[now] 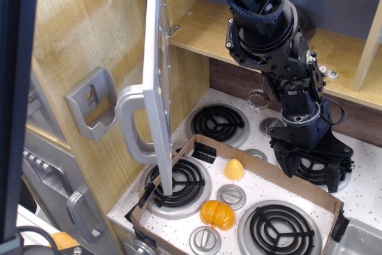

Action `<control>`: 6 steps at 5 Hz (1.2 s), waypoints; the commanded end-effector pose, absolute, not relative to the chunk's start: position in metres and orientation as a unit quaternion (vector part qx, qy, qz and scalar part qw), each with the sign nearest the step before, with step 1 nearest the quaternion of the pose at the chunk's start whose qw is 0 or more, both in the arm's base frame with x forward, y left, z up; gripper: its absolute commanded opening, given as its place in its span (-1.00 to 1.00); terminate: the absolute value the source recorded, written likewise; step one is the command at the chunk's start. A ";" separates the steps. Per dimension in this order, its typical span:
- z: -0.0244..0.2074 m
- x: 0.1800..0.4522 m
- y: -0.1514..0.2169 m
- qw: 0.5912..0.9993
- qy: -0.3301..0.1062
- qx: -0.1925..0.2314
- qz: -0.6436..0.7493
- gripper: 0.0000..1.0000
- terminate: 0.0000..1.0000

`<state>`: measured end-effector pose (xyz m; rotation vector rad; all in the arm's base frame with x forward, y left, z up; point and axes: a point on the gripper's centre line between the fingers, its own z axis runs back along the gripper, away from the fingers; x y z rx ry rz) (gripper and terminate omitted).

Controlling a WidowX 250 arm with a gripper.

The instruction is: Close microwave

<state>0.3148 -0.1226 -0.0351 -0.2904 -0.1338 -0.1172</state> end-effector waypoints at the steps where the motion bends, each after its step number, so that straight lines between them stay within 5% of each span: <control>1: -0.035 0.315 -0.123 0.986 -0.067 -0.144 -0.058 1.00 -1.00; 3: -0.017 0.323 -0.093 0.989 -0.110 -0.062 -0.078 1.00 -1.00; 6: 0.096 0.317 -0.041 0.985 -0.087 0.066 -0.134 1.00 -1.00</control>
